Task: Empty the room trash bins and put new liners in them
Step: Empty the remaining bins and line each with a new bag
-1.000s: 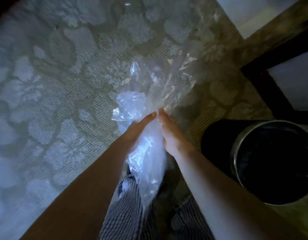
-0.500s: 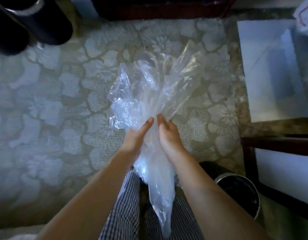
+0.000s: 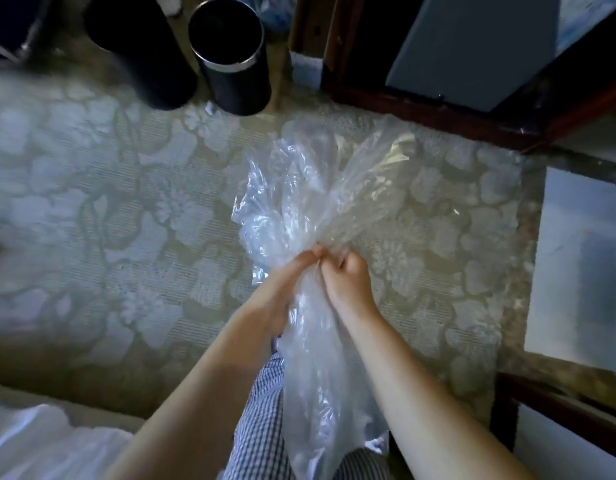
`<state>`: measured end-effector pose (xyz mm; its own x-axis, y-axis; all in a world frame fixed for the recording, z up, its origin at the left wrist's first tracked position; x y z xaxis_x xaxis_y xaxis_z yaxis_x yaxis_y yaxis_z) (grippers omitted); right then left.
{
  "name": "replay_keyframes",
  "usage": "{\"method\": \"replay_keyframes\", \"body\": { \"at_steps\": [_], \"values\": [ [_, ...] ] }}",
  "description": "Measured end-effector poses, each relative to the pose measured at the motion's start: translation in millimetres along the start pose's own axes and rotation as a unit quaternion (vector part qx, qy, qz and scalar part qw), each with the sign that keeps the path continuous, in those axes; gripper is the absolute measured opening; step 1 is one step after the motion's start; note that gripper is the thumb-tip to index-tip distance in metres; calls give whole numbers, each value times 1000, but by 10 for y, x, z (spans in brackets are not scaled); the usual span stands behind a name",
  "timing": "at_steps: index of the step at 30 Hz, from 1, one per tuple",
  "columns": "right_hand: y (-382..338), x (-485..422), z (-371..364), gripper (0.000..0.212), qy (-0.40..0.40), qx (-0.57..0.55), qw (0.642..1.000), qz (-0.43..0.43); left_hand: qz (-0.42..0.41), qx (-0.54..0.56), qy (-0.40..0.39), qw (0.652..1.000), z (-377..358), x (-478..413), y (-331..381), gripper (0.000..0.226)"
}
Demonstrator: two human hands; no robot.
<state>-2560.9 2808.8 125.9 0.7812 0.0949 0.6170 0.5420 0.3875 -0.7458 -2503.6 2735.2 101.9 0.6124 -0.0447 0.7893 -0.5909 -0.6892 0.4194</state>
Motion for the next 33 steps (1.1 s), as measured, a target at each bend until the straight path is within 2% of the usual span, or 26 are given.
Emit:
{"method": "replay_keyframes", "body": {
  "at_steps": [2, 3, 7, 10, 13, 16, 20, 24, 29, 31, 33],
  "values": [
    [-233, -2, -158, 35, -4, 6, 1000, 10, -7, 27, 1, 1000, 78, 78, 241, 50],
    [-328, -4, -233, 36, -10, 6, 1000, 11, -19, 36, 4, 999, 132, 108, 357, 49],
    [-628, -36, -497, 29, -53, 4, 998, 21, -64, 52, 7, 997, 318, 222, 759, 29],
    [-823, -42, -759, 20, -89, -32, 995, 15, -86, 61, 50, 993, 560, 337, 1006, 36],
    [-972, -160, -879, 9, -72, -94, 993, -3, -105, 80, 107, 985, 812, 408, 1170, 23],
    [-1207, -322, -979, 12, -84, -138, 987, -12, -115, 84, 148, 979, 1016, 415, 1300, 14],
    [-1566, -533, -1287, 23, -149, -140, 979, -10, -142, 69, 190, 969, 1229, 359, 1582, 11],
    [-1902, -749, -1723, 31, -216, -113, 969, -31, -194, 60, 210, 956, 1240, 277, 2071, 20],
    [-2261, -1175, -2053, 3, -197, -54, 979, -20, -238, 83, 205, 946, 1067, 143, 2647, 24],
    [-2355, -1350, -2119, 15, -189, -41, 981, -24, -246, 118, 204, 940, 1069, 75, 2799, 18],
    [-2433, -1491, -2164, 22, -181, -45, 982, -29, -222, 191, 212, 933, 1145, -8, 2848, 32]
  ]
}}
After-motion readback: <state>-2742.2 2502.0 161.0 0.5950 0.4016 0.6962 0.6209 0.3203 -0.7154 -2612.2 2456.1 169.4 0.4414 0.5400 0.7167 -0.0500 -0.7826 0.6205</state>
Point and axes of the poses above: each hand's wrist, its own x-axis away from the middle knuckle, its own z-axis out of the back of the hand, y = z × x, the point moved 9 cm from there along -x, towards the middle knuckle, and after that the axes turned 2 degrees about z, right-handed, at the moved point
